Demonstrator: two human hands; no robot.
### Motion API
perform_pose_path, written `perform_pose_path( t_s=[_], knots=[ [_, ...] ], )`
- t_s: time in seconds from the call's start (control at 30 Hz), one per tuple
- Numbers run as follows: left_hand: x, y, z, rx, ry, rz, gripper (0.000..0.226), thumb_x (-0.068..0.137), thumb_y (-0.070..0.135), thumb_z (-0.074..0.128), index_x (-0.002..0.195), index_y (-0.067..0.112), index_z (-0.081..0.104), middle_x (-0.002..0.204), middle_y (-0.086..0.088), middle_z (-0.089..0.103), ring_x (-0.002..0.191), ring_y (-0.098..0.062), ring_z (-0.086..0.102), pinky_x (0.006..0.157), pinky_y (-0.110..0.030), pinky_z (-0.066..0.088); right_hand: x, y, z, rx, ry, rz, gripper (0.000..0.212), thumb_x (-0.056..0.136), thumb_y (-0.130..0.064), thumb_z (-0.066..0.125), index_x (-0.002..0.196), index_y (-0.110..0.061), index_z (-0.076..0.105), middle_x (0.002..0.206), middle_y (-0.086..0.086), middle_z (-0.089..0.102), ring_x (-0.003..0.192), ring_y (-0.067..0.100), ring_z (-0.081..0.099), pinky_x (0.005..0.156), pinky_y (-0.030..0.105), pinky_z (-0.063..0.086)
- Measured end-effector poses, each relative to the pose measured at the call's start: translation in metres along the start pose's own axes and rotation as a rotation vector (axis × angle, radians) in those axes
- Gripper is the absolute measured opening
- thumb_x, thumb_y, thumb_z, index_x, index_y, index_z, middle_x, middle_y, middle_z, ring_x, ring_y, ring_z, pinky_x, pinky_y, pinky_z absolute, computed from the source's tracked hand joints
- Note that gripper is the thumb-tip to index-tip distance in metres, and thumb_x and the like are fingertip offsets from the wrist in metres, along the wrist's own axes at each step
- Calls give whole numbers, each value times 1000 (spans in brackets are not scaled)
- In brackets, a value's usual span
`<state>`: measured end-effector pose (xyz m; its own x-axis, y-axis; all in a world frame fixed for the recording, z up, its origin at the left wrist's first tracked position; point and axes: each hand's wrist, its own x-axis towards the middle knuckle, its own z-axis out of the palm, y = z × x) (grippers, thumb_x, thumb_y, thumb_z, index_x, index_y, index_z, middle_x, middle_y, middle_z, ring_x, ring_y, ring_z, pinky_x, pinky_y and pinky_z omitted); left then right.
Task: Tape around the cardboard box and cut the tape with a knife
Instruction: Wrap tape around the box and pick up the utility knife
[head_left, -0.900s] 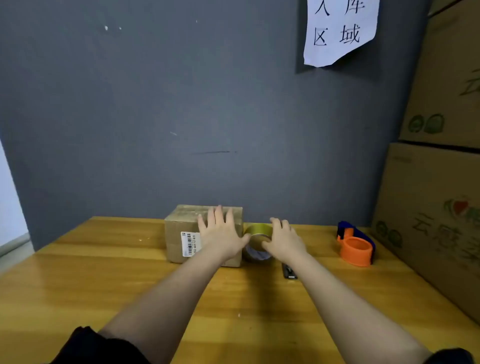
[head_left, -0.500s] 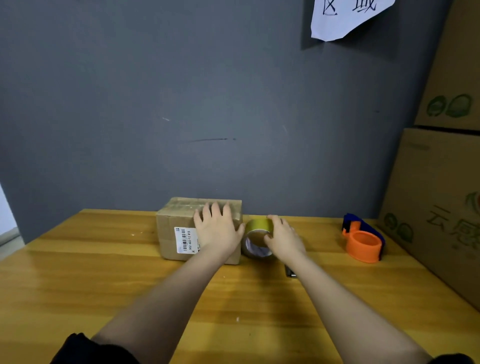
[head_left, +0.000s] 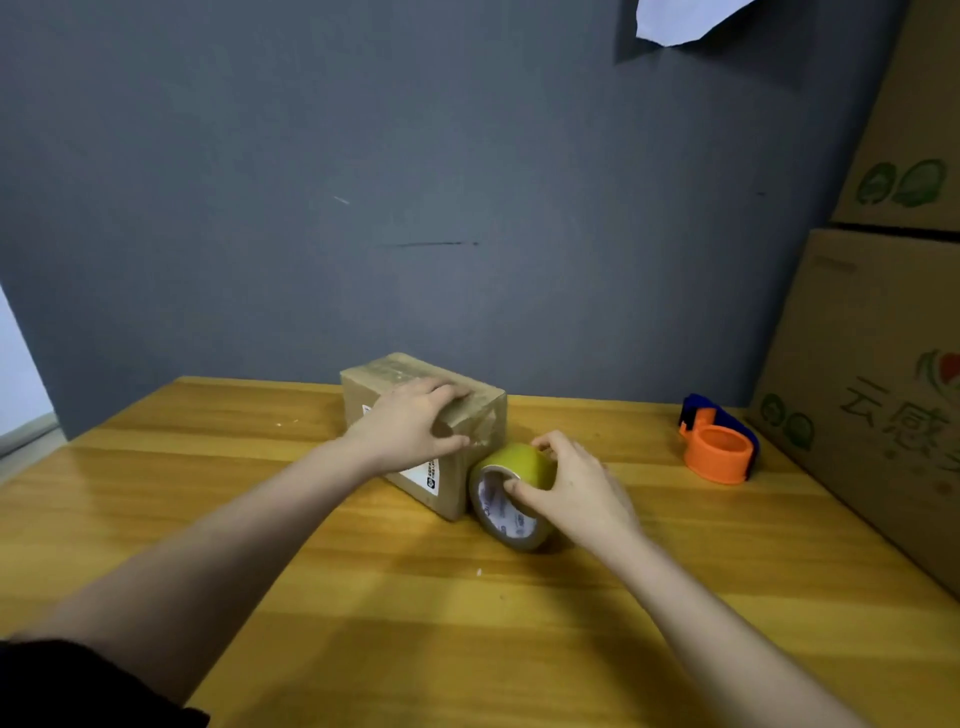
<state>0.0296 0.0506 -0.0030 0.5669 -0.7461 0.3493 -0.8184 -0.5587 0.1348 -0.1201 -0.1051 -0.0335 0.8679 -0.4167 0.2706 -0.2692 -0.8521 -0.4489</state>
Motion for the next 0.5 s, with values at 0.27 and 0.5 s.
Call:
perform_pose_path(
  t_s=[0.27, 0.5],
  knots=[
    [-21, -4, -8, -310, -103, 154, 75, 64, 47, 43, 137, 28, 41, 149, 5, 35, 140, -9, 24, 118, -34, 14, -58, -30, 4, 170, 0, 16, 59, 76, -58, 63, 114, -34, 26, 105, -5, 62, 96, 24, 62, 72, 33, 48],
    [-13, 7, 14, -750, 86, -81, 50, 80, 28, 22, 112, 26, 61, 137, 6, 51, 138, -13, 22, 114, -29, 13, -74, -40, 29, 224, 62, 0, 60, 80, -53, 61, 122, -34, 24, 129, -9, 53, 106, 24, 60, 70, 31, 43]
  ],
)
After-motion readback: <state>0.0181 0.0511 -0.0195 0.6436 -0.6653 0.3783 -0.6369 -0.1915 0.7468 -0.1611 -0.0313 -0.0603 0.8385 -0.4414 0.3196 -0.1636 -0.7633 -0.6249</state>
